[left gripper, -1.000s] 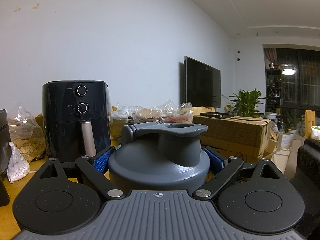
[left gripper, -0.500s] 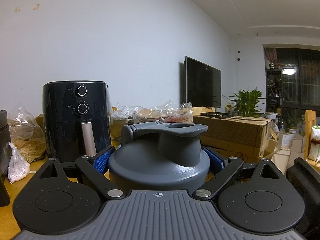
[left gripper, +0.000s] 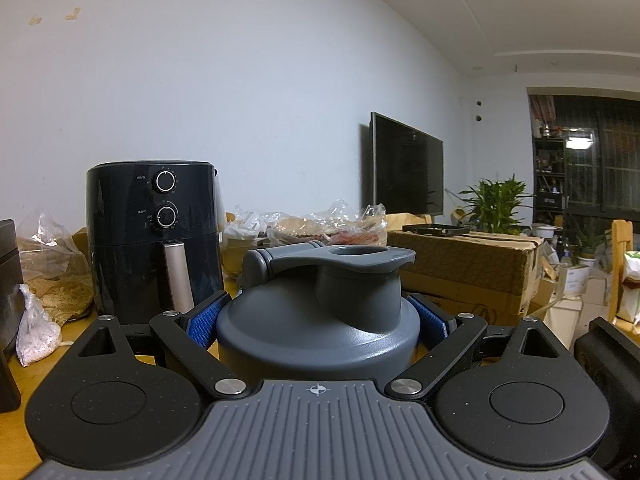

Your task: Clean container

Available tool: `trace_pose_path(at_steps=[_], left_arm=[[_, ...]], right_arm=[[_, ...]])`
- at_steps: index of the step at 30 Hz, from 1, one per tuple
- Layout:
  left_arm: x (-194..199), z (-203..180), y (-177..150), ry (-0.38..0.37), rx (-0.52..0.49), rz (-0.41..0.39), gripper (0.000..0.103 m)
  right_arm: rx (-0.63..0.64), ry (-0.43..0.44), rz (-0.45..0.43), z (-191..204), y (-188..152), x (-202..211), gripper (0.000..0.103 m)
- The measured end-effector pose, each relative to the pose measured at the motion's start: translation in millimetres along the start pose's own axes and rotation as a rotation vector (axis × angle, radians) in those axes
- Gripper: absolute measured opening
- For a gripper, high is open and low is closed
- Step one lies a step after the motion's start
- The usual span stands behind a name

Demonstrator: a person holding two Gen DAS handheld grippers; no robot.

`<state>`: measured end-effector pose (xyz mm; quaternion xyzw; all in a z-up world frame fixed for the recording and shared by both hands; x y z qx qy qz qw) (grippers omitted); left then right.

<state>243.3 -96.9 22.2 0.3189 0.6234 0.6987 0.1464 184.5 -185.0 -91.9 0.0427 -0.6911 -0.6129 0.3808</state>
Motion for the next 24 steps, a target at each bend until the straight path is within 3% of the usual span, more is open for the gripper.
trace_pose_path(at_steps=[24], left_arm=[[-1.2, 1.2, -0.2, -0.002, -0.005, 0.007, 0.095]], right_arm=[[-0.003, -0.017, -0.098, 3.3, 29.9, 25.7, 0.015]])
Point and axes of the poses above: each gripper's, at about its wrist camera, not at the fingertips, and x roughly against the way its jaws point, z to its left, y to its top, the point moved 7 cm from there along -x, roughly the way its jaws point, and after that the axes turned 4 degrees about z, right-handed, at the moved point
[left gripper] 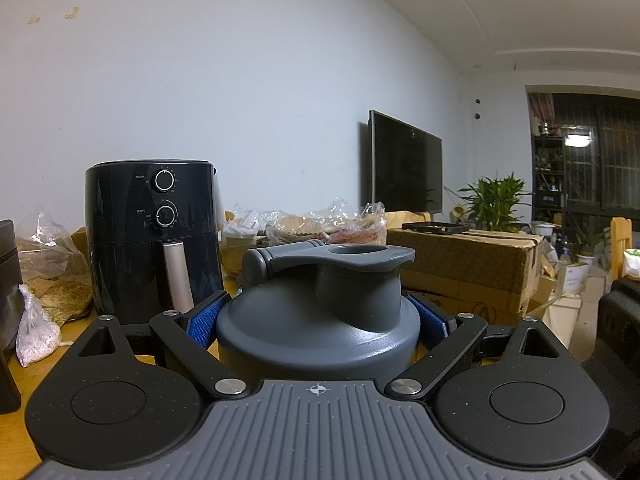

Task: Clean container
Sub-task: 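Rub the blue cloth along the bottle wall with the right gripper while the left gripper holds it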

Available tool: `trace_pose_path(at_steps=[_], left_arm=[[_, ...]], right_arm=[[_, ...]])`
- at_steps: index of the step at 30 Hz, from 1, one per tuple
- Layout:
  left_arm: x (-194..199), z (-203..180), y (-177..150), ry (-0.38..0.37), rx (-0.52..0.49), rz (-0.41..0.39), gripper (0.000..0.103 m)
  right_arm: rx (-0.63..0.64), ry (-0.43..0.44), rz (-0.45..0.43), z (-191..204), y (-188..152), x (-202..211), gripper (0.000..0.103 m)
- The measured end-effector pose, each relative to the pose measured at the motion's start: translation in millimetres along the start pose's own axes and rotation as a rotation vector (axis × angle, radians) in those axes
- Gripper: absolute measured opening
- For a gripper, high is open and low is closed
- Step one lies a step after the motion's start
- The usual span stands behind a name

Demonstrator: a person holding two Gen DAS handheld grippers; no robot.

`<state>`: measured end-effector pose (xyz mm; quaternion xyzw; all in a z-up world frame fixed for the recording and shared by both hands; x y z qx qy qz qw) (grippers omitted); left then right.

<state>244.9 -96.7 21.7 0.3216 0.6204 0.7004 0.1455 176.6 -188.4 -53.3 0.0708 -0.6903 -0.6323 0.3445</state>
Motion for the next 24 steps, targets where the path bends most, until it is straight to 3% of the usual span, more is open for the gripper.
trace_pose_path(at_steps=[24], left_arm=[[0.3, -0.9, -1.2, 0.016, -0.020, 0.016, 0.095]], right_arm=[[0.003, -0.028, -0.169, -0.5, 46.4, 34.1, 0.016]])
Point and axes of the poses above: each gripper's, at about its wrist camera, not at the fingertips, and x roughly against the way its jaws point, z to its left, y to its top, the point moved 7 cm from there along -x, roughly the way its jaws point, and after that the axes turned 4 degrees about z, right-handed, at the moved point
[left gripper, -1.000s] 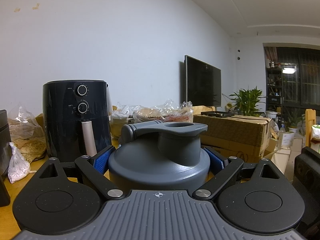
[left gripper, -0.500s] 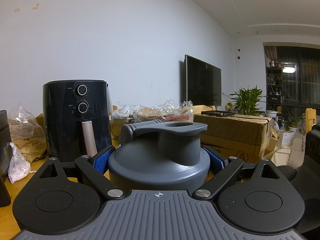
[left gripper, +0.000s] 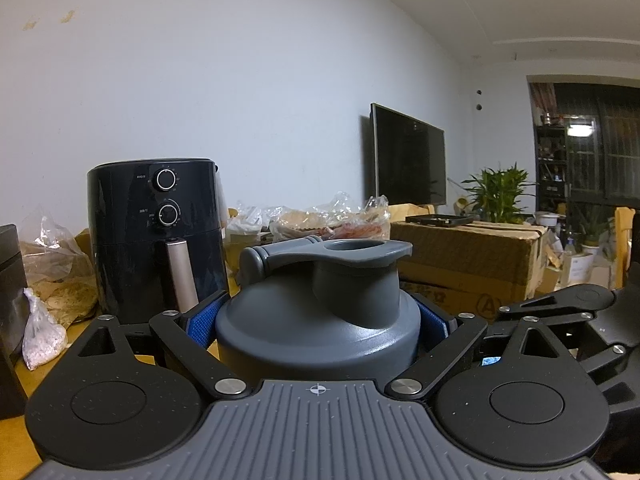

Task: Clean container
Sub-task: 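Rub the blue cloth along the bottle wall with the right gripper while the left gripper holds it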

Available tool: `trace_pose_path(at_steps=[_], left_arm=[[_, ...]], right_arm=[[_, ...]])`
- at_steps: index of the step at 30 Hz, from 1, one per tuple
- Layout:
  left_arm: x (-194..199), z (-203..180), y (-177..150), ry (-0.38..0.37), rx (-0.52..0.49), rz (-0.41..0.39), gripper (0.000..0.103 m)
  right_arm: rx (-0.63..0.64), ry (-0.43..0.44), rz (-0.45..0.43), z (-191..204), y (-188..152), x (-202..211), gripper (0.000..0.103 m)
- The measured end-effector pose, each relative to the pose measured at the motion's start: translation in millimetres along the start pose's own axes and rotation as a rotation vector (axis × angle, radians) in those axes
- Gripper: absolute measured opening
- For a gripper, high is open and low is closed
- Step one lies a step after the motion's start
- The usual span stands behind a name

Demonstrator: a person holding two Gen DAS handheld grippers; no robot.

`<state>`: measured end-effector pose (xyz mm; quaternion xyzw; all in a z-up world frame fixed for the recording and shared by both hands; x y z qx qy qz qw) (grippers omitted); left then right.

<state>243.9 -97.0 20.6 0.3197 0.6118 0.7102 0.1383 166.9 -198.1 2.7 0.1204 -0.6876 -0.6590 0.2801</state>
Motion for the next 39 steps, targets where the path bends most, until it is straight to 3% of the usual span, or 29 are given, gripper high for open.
trace_pose_path(at_steps=[21, 39], left_arm=[[0.6, -2.3, -1.9, 0.001, -0.008, 0.000, 0.095], [0.3, -2.4, -1.5, 0.001, -0.007, -0.002, 0.095]], right_arm=[[0.003, 0.001, 0.017, 0.5, -3.4, -0.7, 0.018], [-0.009, 0.021, 0.121, 0.2, -36.2, -17.6, 0.017]])
Point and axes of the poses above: each gripper's, at about its wrist camera, not at the fingertips, and x roughly against the way its jaws point, z to its left, y to its top, the point moved 7 cm from there along -x, roughly the way its jaws point, and after that the axes turned 4 degrees about z, right-handed, at the moved point
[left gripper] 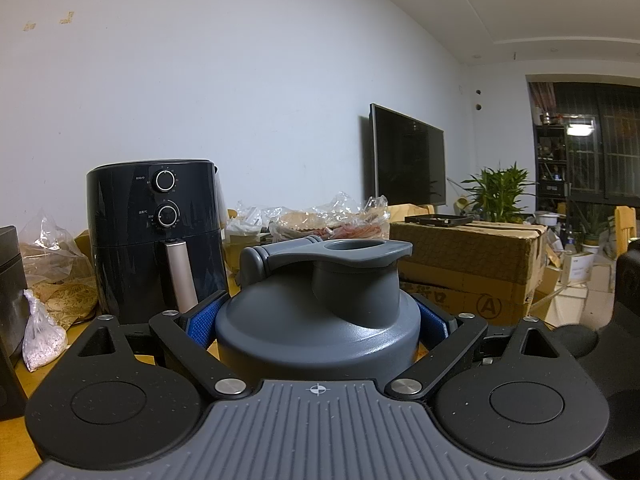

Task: Clean container
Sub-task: 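Rub the blue cloth along the bottle wall with the right gripper while the left gripper holds it, then wipe the blue cloth up the clear bottle wall with the right gripper while the left gripper holds it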

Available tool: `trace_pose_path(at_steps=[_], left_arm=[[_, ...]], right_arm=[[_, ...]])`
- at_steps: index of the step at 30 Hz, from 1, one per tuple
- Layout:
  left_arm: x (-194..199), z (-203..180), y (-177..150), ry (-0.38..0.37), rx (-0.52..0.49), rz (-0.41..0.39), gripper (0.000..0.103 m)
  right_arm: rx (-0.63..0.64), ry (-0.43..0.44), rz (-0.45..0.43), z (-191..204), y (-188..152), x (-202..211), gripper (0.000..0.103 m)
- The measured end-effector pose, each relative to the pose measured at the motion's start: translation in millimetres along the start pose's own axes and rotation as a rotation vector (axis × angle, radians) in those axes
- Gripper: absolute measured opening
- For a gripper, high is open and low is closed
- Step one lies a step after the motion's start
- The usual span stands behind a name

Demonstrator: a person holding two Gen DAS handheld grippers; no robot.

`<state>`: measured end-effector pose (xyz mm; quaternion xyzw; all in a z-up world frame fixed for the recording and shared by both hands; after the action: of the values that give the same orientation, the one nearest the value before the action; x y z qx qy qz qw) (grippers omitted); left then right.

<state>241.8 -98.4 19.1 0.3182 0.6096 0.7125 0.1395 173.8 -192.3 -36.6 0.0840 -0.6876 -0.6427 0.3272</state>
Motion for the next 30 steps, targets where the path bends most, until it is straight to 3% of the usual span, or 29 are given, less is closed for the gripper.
trace_pose_path(at_steps=[19, 30], left_arm=[[-0.2, 0.8, 0.5, 0.000, 0.000, -0.002, 0.095], [-0.2, 0.7, 0.7, 0.001, -0.001, -0.002, 0.095]], right_arm=[[-0.036, 0.022, 0.128, -2.1, -43.2, -28.2, 0.019], [-0.031, 0.021, 0.149, -1.4, -48.6, -31.1, 0.020]])
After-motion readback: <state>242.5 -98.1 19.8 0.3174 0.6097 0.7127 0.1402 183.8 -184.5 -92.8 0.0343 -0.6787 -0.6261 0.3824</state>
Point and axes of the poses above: each gripper's, at about its wrist camera, not at the fingertips, and x roughly against the way its jaws point, z to its left, y to its top, the point moved 7 cm from there along -x, roughly the way its jaws point, and after that the axes turned 4 degrees about z, right-handed, at the moved point
